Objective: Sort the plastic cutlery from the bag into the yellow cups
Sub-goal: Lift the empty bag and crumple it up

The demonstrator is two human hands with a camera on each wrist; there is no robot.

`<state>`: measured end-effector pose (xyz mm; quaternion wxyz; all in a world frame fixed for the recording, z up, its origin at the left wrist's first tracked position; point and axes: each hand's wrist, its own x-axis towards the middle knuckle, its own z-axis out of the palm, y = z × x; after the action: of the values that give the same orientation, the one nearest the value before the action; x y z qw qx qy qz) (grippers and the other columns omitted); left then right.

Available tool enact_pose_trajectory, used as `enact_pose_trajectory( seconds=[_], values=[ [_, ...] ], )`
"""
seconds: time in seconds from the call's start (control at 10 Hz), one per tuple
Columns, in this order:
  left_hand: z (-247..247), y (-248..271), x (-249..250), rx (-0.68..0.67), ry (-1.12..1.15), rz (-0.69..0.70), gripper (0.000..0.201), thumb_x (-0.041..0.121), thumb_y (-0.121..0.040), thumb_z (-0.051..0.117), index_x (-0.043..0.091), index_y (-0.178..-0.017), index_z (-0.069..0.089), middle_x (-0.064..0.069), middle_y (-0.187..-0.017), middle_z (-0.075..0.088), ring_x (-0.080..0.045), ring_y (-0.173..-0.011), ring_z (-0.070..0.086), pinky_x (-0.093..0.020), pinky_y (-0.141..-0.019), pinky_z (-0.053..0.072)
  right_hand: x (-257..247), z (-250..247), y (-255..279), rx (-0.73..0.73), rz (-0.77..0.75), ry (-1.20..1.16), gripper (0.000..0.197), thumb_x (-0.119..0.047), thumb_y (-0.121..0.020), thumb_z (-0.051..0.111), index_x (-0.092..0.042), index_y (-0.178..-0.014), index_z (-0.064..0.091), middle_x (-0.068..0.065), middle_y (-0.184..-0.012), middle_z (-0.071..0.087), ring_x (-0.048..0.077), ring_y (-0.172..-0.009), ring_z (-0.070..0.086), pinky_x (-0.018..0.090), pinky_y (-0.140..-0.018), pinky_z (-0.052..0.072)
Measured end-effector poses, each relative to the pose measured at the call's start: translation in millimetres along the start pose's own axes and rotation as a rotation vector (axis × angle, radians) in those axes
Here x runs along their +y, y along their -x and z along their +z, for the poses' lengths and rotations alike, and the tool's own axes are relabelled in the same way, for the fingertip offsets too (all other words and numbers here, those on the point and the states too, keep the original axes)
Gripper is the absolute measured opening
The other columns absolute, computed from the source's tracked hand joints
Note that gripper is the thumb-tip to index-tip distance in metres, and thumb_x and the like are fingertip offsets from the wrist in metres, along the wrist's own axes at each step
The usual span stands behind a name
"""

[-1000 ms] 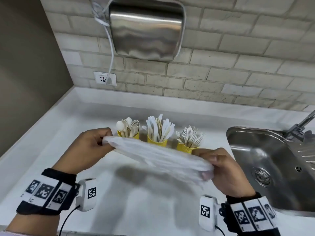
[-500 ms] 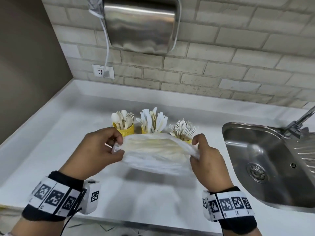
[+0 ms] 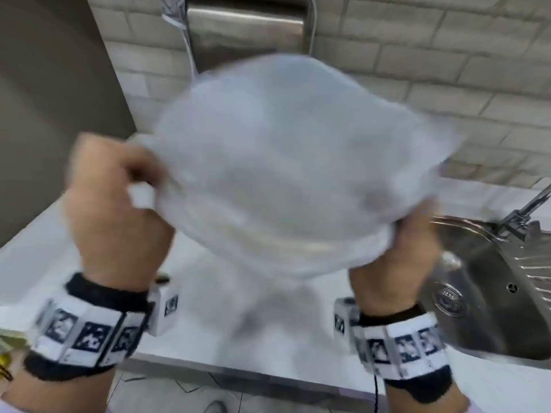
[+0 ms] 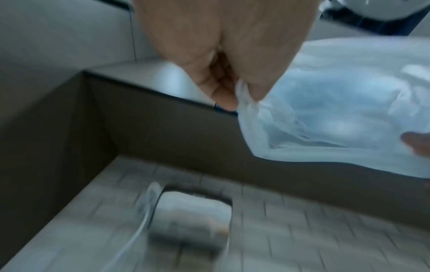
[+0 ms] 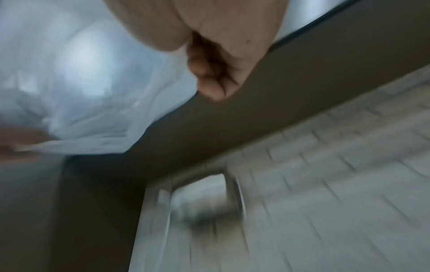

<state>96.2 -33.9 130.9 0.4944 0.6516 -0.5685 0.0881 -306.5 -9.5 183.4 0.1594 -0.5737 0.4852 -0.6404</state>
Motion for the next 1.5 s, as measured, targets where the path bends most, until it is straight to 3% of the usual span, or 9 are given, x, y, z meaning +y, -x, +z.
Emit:
enact_pose_trajectory(
  seconds=[0.1,0.2,0.3,0.5,0.8,1.0,1.2,1.4,1.5],
  values=[
    [21,96,74,-0.776,-0.251,0.177,0.042,0.012,-0.086,0.057,0.051,-0.101,0.051,0.003,-0.098,0.065,-0.022,-0.088,0.067,-0.038,-0.081,0.052,63,6,57,-1.001,0.114,0.823,0.023,-0.026,-0.089,0.062,-0.016,-0.110,0.063,0.009,-0.115,0.068,0.030,-0.111,0.064,0.031,-0.082,0.046],
    [15,119,74,-1.017,-0.207,-0.170,0.042,0.014,-0.086,0.056,0.056,-0.090,0.053,0.008,-0.075,0.069,-0.003,-0.063,0.066,-0.025,-0.067,0.055,82,-2,73,-1.181,0.130,0.988,0.025,-0.045,-0.092,0.054,-0.022,-0.083,0.054,0.004,-0.100,0.067,0.031,-0.107,0.065,0.034,-0.074,0.043],
    [2,72,99,-0.579,-0.059,-0.119,0.029,0.011,-0.083,0.068,0.040,-0.086,0.063,0.014,-0.068,0.066,-0.001,-0.061,0.061,-0.014,-0.060,0.045,56,3,36,-0.787,0.082,0.739,0.032,-0.046,-0.091,0.047,-0.021,-0.076,0.060,0.002,-0.073,0.064,0.033,-0.081,0.064,0.037,-0.068,0.048],
    [-4,51,189,-0.748,0.254,0.077,0.068,0.060,-0.071,0.084,0.044,-0.129,0.052,0.018,-0.107,0.061,-0.008,-0.093,0.063,-0.023,-0.071,0.053,-28,24,-7,-0.556,-0.043,0.384,0.057,-0.042,-0.093,0.047,-0.018,-0.047,0.022,0.004,-0.044,0.027,0.019,-0.046,0.026,0.035,-0.048,0.026],
    [53,100,103,-0.423,-0.025,-0.029,0.026,0.003,-0.078,0.076,0.018,-0.097,0.068,0.008,-0.091,0.058,-0.022,-0.073,0.058,-0.030,-0.065,0.041,10,-8,-10,-0.440,0.021,0.337,0.047,-0.025,-0.100,0.047,-0.018,-0.058,0.027,0.006,-0.049,0.032,0.014,-0.050,0.032,0.035,-0.050,0.030],
    [38,81,89,-0.580,0.076,-0.089,0.030,0.011,-0.084,0.081,0.031,-0.091,0.059,0.007,-0.083,0.066,-0.008,-0.062,0.060,-0.030,-0.064,0.054,65,-13,4,-0.982,0.300,0.931,0.032,-0.052,-0.104,0.032,-0.022,-0.106,0.042,0.016,-0.105,0.066,0.042,-0.099,0.063,0.049,-0.085,0.051],
    [-23,16,123,0.019,0.296,0.013,0.033,-0.006,-0.088,0.063,0.020,-0.108,0.068,0.010,-0.097,0.065,-0.001,-0.082,0.062,-0.030,-0.073,0.056,2,-14,-20,-0.044,-0.141,0.194,0.044,-0.004,-0.093,0.044,-0.013,-0.136,0.045,-0.022,-0.103,0.064,0.005,-0.083,0.064,0.018,-0.079,0.049],
    [32,120,72,-0.899,-0.296,-0.043,0.077,0.005,-0.089,0.068,0.049,-0.146,0.042,-0.001,-0.103,0.049,-0.025,-0.101,0.061,-0.033,-0.091,0.052,91,6,70,-1.076,0.135,0.947,0.072,-0.016,-0.096,0.051,-0.032,-0.158,0.017,0.012,-0.121,0.065,0.037,-0.106,0.067,0.039,-0.085,0.054],
    [42,157,37,-0.898,-0.200,-0.242,0.060,0.004,-0.093,0.063,0.046,-0.134,0.056,0.005,-0.093,0.059,-0.015,-0.085,0.063,-0.025,-0.072,0.046,108,0,91,-1.179,0.326,0.915,0.070,-0.018,-0.093,0.049,-0.034,-0.156,0.024,0.013,-0.119,0.064,0.037,-0.107,0.065,0.042,-0.088,0.054]
  ],
)
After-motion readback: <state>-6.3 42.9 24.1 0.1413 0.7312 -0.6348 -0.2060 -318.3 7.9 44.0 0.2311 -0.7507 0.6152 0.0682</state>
